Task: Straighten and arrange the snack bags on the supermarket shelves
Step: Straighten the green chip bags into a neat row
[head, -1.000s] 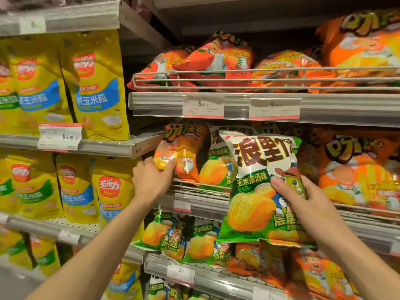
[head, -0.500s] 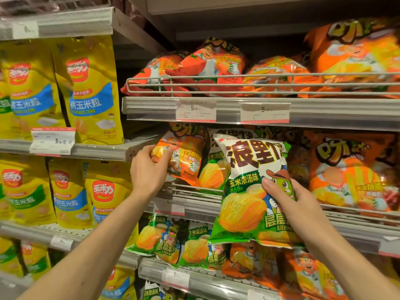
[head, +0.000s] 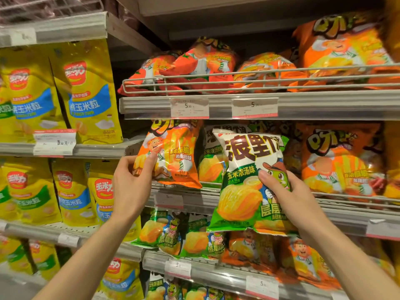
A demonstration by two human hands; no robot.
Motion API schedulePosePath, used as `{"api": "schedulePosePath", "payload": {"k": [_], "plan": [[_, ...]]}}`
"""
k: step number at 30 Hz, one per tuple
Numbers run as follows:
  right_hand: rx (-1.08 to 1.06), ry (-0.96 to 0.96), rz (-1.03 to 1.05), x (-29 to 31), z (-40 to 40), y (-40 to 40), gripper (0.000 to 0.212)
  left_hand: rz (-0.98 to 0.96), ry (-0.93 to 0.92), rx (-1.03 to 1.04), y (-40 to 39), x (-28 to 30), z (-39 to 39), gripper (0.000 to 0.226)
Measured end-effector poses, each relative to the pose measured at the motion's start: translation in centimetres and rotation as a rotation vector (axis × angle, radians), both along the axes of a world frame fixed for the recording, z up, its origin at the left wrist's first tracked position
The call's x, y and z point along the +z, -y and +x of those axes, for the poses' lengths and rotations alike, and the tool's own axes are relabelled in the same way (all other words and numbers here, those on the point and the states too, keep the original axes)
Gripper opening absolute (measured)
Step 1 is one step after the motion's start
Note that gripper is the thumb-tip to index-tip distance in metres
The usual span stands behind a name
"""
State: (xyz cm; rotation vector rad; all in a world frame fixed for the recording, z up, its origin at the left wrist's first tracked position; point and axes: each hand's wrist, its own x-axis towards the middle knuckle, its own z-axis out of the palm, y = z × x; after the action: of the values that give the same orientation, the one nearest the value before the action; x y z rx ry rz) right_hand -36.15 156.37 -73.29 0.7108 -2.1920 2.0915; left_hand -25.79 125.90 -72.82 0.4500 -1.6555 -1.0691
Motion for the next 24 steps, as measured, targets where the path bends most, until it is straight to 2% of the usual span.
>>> {"api": "schedulePosePath", "payload": {"k": [6,20,24], "plan": [[-0.034,0.016,-0.018,0.1,0.5,-2.9,0.059,-0.019,0.023,-0.073,-4.6,-1.5,0.1,0.049],[-0.235,0.037,-0.037,0.1,-0.5,-13.0,0.09,-0.148,0.053,-0.156,-16.7,0.3,-8.6,0.042],[-0.23,0.043,-0.041,0.0,-0.7,-13.8,0.074,-0.276,0.12,-0.164,-18.6,-0.1,-10.0,0.043]]}}
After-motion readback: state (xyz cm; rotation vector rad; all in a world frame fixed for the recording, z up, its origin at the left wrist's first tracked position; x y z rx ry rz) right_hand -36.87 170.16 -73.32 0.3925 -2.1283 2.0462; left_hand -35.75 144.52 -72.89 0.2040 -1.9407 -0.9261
